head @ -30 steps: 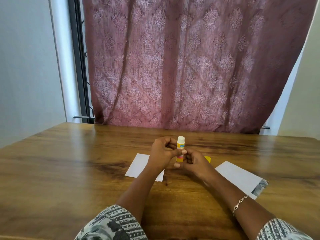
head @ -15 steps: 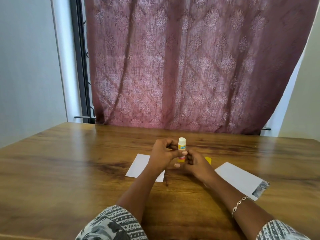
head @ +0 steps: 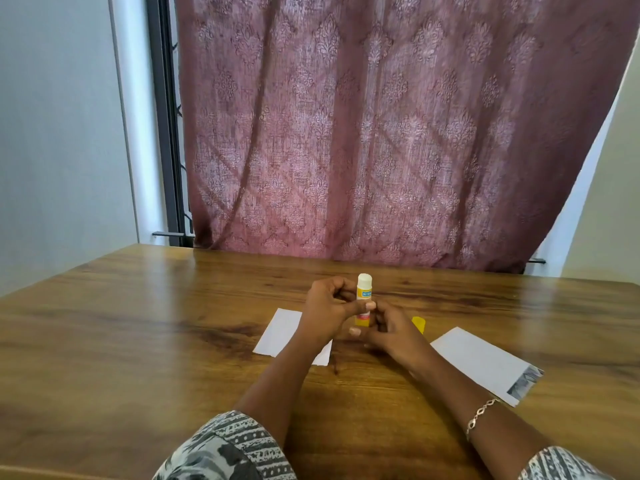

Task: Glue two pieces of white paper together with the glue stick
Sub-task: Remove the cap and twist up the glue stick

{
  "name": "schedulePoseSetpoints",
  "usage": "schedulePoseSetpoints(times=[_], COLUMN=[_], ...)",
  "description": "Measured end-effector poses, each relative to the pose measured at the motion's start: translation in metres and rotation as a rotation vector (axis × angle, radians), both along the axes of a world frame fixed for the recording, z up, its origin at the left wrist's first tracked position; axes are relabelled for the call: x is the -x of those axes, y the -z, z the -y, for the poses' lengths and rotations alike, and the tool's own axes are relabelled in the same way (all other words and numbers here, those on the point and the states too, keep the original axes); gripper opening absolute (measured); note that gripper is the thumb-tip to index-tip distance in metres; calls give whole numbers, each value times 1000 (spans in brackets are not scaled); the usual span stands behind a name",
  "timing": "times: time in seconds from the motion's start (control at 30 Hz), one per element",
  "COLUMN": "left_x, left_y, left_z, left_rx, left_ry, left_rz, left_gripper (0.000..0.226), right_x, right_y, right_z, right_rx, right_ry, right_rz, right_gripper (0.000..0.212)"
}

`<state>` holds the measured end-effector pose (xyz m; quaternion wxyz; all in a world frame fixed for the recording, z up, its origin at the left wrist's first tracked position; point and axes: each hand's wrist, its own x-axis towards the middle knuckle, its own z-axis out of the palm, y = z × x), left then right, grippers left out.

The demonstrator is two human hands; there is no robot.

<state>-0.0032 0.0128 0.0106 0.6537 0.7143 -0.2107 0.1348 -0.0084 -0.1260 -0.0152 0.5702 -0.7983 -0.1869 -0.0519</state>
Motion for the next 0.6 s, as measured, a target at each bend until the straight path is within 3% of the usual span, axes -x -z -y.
schedulePoseSetpoints(times=[0.13,0.3,0.6], left_x=[0,-1,-1], left_y=[0,1,0], left_z=[0,-1,1], left_rx=[2,-22,12], left_ry=[12,17,-12], left_rz=[-16,27,6], left_gripper=[20,19,20], right_x=[-1,7,1], right_y=[0,-6,-2], right_z=[1,0,-2], right_rx=[17,-154,-110], right_ry=[54,-92,27], right_rz=[32,-6,-20], right_gripper=[31,17,22])
